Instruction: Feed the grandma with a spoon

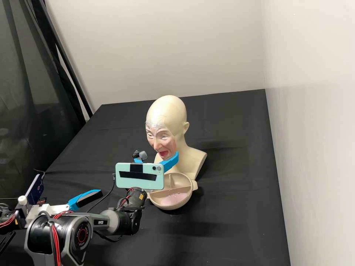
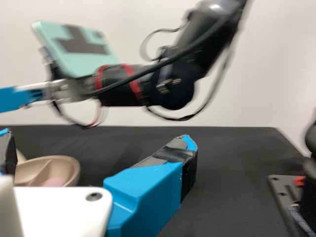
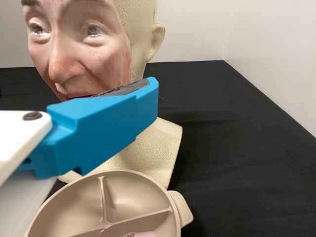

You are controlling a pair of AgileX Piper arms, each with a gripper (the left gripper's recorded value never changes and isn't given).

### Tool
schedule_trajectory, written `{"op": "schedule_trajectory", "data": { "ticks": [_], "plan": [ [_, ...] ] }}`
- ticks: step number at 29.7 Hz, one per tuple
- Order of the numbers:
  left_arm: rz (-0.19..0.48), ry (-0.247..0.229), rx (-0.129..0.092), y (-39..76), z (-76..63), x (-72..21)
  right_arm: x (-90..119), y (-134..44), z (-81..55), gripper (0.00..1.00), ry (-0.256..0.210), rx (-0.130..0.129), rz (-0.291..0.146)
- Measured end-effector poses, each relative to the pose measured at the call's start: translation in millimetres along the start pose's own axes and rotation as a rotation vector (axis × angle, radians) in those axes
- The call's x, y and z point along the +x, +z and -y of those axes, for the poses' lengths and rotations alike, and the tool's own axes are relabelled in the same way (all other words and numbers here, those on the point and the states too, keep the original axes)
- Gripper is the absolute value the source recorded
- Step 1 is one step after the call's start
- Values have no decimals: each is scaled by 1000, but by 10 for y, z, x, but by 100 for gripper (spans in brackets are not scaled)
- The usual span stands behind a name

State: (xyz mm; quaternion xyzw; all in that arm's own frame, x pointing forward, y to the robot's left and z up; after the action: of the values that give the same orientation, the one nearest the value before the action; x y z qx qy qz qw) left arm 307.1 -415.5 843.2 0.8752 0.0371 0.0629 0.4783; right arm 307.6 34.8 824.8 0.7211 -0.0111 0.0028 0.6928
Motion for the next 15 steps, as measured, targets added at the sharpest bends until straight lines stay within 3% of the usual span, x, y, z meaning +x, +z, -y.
{"op": "schedule_trajectory", "data": {
  "ticks": [6,11,15],
  "plan": [
    [-72,-23,-34,-219,60,-33,0,0,0,100,0,0,0],
    [-131,-53,-27,-435,139,-41,0,0,0,100,0,0,0],
    [-192,-61,-41,-621,167,-55,0,0,0,100,0,0,0]
  ]
}}
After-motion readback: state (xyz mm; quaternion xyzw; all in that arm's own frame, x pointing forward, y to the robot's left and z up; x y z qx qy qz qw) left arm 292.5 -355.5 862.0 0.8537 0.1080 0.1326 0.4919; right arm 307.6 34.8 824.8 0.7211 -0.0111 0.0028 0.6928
